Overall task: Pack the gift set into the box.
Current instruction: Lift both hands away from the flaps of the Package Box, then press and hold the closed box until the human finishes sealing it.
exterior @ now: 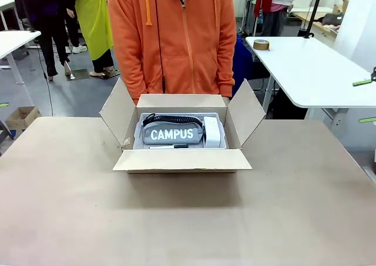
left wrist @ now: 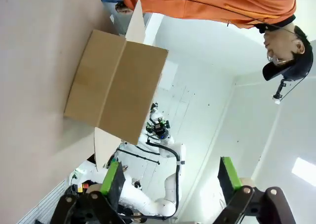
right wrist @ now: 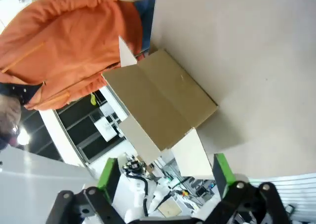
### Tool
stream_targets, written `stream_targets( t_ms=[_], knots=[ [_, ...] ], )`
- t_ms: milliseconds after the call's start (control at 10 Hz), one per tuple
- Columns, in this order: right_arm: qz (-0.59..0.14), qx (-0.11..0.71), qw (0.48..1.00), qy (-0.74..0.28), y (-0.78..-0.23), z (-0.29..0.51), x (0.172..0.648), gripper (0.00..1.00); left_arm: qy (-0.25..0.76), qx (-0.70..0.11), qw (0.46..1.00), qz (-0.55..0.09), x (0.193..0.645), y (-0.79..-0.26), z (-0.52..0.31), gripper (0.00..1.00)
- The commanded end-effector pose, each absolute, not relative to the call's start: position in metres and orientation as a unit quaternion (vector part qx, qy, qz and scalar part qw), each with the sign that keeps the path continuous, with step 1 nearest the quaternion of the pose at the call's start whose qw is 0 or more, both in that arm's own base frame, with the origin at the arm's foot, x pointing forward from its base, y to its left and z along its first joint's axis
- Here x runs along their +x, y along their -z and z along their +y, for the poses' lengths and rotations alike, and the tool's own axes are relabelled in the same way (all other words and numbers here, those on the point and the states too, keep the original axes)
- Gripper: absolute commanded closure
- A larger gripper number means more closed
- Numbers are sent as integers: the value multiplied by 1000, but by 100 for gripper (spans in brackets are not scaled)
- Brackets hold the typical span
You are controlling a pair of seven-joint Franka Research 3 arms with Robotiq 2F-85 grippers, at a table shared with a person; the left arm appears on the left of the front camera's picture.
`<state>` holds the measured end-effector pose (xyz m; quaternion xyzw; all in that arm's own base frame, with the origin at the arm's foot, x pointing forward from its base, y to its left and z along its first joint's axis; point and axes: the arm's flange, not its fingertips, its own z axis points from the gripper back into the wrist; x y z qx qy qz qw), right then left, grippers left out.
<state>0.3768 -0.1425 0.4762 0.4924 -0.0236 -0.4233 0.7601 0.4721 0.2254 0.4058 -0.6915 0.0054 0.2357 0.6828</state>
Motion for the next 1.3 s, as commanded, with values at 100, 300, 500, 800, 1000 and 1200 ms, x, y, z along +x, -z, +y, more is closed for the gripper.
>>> stream_targets(
  t_ms=[100, 300, 500, 800, 1000, 1200],
  knots=[
    [-22, 479, 801, 359, -521, -113, 389, 0, -176, -682, 710, -5, 459, -452, 208, 0],
    [-22, 479, 801, 359, -521, -113, 389, 0, -176, -682, 710, -5, 459, -452, 208, 0],
    [-22, 479, 801, 359, -521, -113, 389, 0, -176, -682, 710, -5, 459, -452, 208, 0],
    [-22, 479, 801, 359, -521, -113, 389, 0, -176, -682, 710, -5, 459, -452, 208, 0],
    [-22, 479, 801, 359, -521, -113, 389, 0, -176, -682, 710, -5, 459, -452, 208, 0],
    [-22, 479, 801, 359, -521, -113, 389, 0, -176, -682, 710, -5, 459, -452, 208, 0]
  ],
)
